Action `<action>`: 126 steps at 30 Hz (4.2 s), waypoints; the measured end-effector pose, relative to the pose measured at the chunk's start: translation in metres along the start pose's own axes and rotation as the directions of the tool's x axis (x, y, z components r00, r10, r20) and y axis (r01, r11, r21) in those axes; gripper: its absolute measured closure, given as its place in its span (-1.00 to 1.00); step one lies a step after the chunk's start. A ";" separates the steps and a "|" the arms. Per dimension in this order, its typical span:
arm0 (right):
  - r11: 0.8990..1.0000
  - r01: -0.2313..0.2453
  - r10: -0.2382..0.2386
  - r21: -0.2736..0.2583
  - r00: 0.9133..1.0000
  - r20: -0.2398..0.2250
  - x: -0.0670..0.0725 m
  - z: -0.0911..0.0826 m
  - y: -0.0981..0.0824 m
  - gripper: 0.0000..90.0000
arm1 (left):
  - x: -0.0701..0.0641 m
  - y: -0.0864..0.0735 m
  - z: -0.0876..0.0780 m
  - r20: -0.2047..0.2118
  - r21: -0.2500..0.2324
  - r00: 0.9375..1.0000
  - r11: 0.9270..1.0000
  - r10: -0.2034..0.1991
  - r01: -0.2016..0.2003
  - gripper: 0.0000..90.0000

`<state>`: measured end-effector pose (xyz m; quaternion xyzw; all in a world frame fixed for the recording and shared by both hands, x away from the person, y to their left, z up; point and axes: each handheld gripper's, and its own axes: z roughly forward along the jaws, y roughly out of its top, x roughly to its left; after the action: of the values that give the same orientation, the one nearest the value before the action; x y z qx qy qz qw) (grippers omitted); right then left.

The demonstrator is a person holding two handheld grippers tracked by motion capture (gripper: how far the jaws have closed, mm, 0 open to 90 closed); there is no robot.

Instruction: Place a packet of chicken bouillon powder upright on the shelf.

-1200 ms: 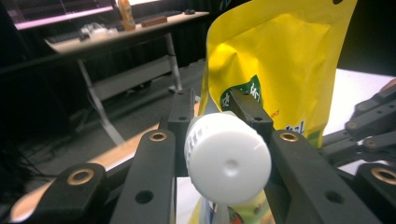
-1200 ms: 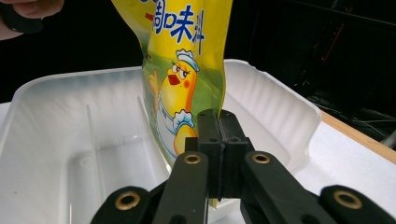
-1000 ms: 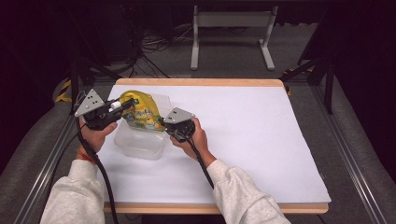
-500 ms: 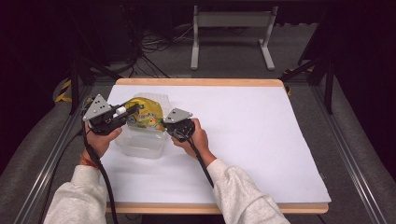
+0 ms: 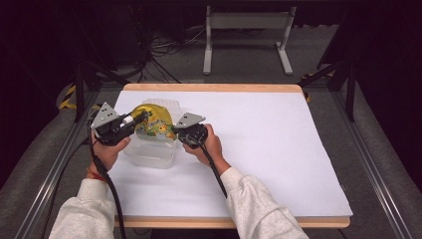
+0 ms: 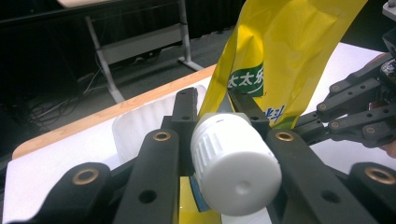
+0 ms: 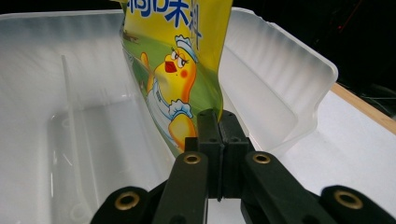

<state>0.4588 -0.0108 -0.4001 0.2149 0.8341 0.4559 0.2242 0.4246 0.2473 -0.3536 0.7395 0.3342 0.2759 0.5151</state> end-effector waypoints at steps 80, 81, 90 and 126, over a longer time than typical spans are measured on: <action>0.995 0.085 -0.087 0.042 0.995 0.044 -0.007 -0.059 -0.001 0.67 | -0.073 -0.045 -0.041 -0.065 0.083 0.996 0.995 0.059 -0.054 -0.29; 0.995 0.090 -0.092 0.045 0.995 0.048 -0.008 -0.061 -0.002 0.65 | -0.075 -0.045 -0.041 -0.060 0.079 0.996 0.995 0.060 -0.055 -0.31; 0.990 0.112 -0.118 0.082 0.990 0.075 -0.012 -0.080 -0.007 0.46 | -0.089 -0.044 -0.038 -0.038 0.088 0.994 0.992 0.098 -0.095 -0.35; 0.969 0.148 -0.175 0.200 0.977 0.122 -0.028 -0.150 -0.047 -0.13 | -0.135 -0.050 -0.021 0.091 0.128 0.979 0.973 0.184 -0.194 -0.42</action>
<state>0.3884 -0.1494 -0.3633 0.1977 0.8707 0.3386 0.2967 0.3138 0.1668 -0.4024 0.8118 0.2596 0.2708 0.4476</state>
